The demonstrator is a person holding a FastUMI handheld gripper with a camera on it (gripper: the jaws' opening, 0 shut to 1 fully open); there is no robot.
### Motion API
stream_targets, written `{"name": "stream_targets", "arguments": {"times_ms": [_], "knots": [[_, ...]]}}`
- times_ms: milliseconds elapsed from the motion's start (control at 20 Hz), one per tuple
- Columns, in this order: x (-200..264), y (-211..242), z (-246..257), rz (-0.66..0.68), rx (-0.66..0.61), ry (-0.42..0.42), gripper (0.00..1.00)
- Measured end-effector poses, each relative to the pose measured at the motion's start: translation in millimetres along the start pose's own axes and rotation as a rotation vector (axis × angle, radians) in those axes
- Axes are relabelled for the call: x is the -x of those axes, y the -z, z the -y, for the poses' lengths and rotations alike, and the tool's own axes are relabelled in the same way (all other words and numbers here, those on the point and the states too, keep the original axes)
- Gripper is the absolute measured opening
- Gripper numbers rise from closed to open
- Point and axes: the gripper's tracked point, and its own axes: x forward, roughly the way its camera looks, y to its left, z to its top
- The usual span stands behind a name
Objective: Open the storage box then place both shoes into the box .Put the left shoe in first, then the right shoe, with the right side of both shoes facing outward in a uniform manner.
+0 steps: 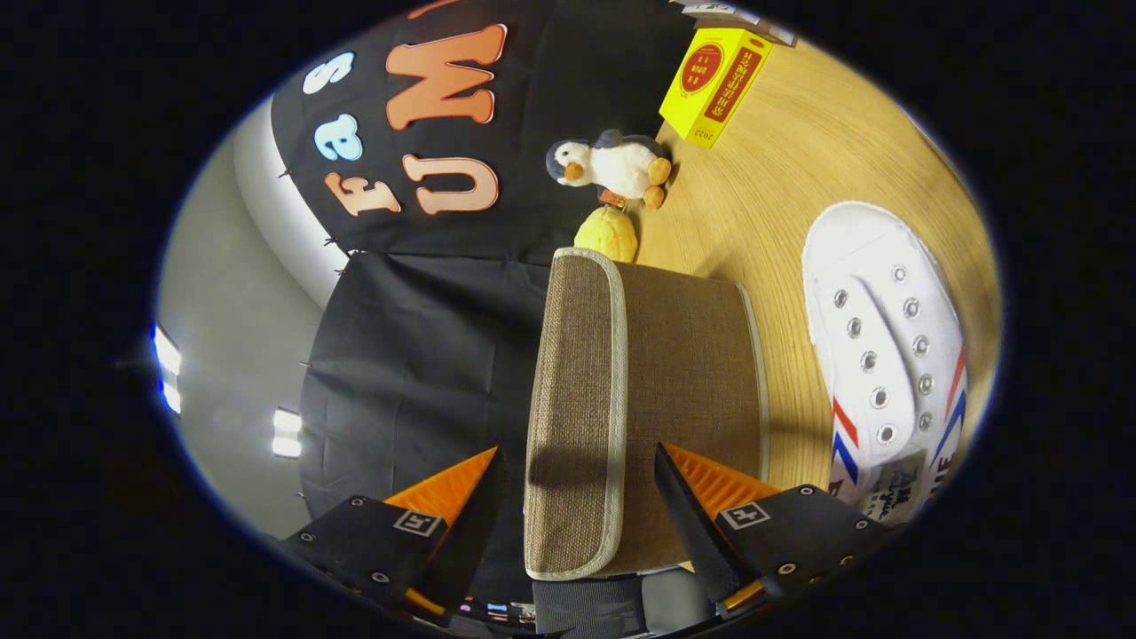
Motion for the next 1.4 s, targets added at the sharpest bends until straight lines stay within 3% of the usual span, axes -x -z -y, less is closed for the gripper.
{"name": "stream_targets", "arguments": {"times_ms": [250,400,500,700,800,900,950,1150,1400], "knots": [[4.4,-12.0,-22.6,0.031,-0.089,-0.138,0.96],[7.9,-14.6,-20.6,0.04,-0.086,-0.139,0.94],[14.2,-18.5,-23.3,0.065,-0.085,-0.15,0.86],[25.5,-37.9,-51.3,0.167,-0.097,-0.267,0.49],[17.2,-32.1,-42.7,0.155,-0.04,-0.191,0.36],[8.6,-28.4,-23.5,0.153,0.009,-0.055,0.18],[9.5,-27.1,-23.3,0.152,0.024,-0.028,0.03],[16.1,-28.2,-59.5,0.176,0.027,-0.072,0.01],[7.1,-22.0,-119.7,0.172,0.13,-0.077,0.01]]}}
